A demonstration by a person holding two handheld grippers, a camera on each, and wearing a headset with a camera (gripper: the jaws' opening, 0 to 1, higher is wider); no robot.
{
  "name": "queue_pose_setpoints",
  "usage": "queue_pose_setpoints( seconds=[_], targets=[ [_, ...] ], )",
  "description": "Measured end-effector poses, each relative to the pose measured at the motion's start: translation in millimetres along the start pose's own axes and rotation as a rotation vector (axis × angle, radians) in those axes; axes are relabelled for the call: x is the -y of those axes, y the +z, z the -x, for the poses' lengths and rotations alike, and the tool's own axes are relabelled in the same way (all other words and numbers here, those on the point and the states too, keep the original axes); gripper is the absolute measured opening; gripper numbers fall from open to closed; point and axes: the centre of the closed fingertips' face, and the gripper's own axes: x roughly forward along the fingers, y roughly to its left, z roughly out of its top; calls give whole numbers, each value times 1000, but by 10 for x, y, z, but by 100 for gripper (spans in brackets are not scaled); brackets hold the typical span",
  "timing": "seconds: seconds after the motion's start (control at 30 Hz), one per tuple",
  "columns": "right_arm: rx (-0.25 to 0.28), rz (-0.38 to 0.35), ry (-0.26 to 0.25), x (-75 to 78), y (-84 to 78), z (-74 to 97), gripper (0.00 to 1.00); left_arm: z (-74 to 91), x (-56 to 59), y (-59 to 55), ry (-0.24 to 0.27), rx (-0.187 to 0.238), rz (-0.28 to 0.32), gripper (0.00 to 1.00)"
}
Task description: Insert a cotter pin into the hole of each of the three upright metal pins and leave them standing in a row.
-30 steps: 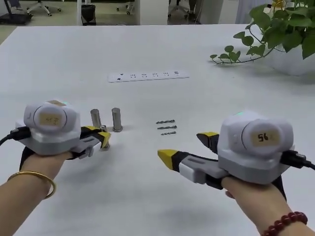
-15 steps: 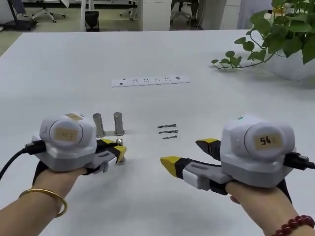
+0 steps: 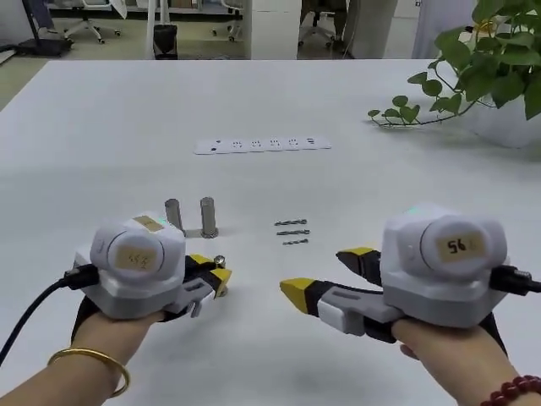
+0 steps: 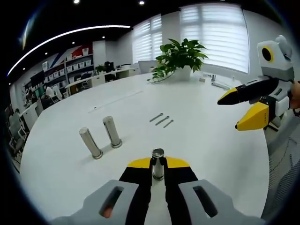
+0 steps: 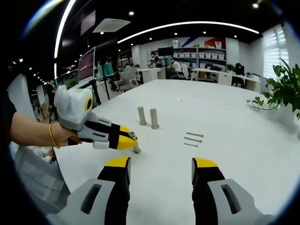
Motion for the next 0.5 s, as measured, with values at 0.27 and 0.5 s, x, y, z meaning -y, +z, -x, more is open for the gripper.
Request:
queue_pose_setpoints(
  seconds=[0.27,0.5],
  targets=[
    [-15,-7,0,21,-31,-1,49,-5,-14,10,17,4,-15,7],
    [-38,3,18,50,-40,-4,48,-20,-17,6,23,2,-6,18]
  ],
)
